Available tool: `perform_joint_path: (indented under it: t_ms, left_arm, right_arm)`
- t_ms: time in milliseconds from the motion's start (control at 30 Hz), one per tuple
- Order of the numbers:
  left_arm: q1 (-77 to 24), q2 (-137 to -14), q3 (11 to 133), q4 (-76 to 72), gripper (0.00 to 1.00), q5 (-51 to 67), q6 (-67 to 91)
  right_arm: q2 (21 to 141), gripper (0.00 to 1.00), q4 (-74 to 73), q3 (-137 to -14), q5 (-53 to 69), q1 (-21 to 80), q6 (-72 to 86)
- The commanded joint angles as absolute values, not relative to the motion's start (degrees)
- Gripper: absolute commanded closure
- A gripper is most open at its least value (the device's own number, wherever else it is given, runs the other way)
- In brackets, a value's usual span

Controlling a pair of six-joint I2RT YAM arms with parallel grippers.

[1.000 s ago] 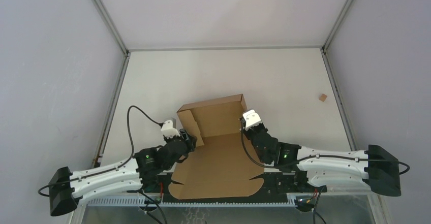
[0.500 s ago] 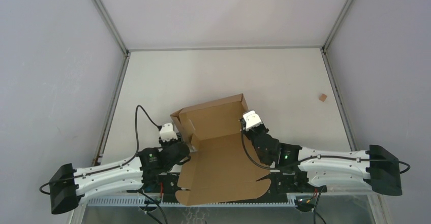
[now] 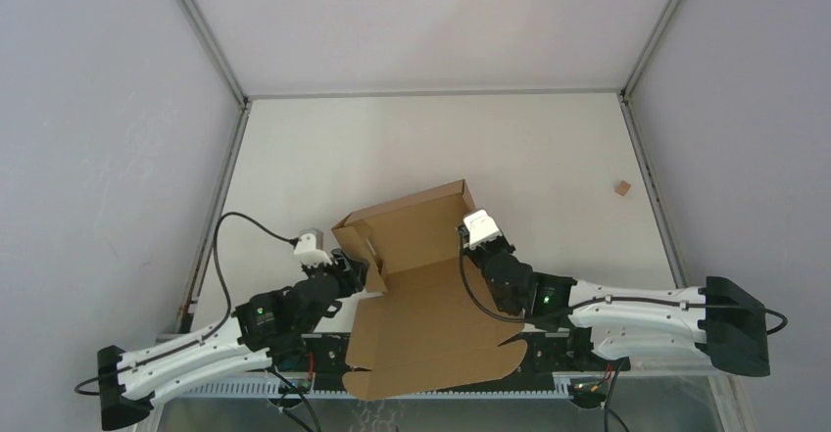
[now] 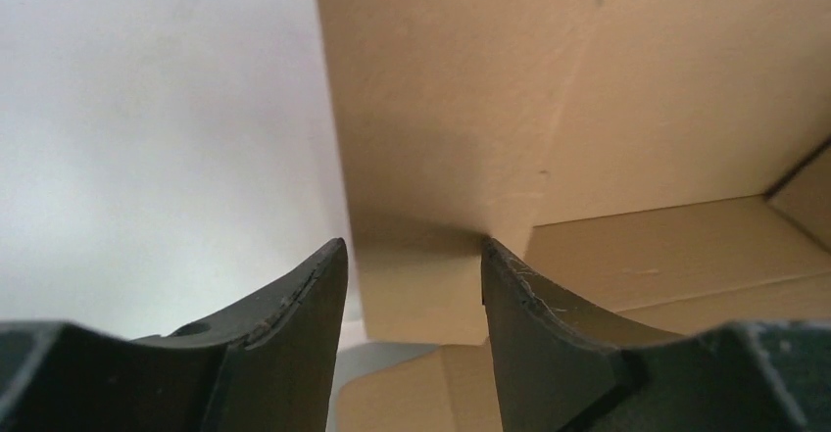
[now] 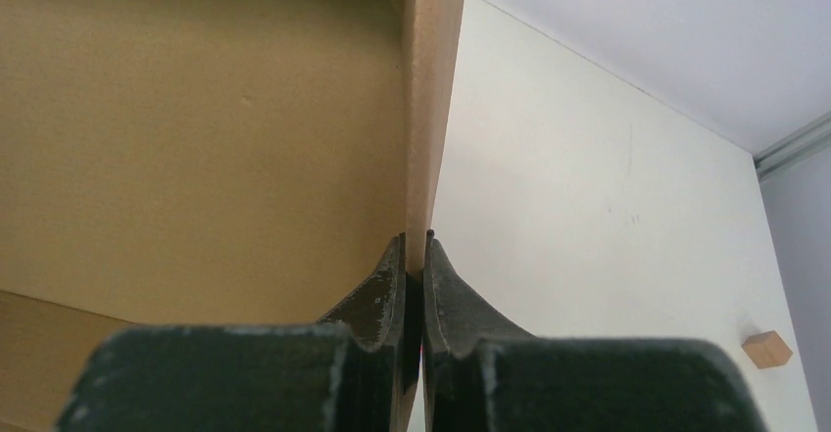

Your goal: Fold the paper box

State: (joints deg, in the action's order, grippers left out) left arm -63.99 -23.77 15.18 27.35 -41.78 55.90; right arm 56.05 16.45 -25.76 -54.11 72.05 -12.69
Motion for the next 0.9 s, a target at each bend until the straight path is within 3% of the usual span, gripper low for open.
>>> perform_joint_path:
  t_ms: [0,233,633,867]
  left_arm:
    - [-63.9,-21.17,12.83,22.02,0.42,-39.98,53.4]
    - [-64.28,-26.16,11.9,15.11,0.42,-36.44,52.18]
    - [-65.21,-18.98,7.82,10.27,0.37,-32.82,49.21]
    - [-65.22,-28.79,9.95,8.13,0.36,-33.5,49.17]
  right_arm:
    - [57.8,0.99,17.21,-29.22,-49.71,72.33,-11.25]
    - [59.66,0.99,17.14,-30.36,-49.11,72.21,-10.87]
    - [60.27,0.99,16.65,-30.33,-47.95,71.3,-9.39]
    - [60.21,0.99,17.64,-30.34,-48.1,72.38,-10.59]
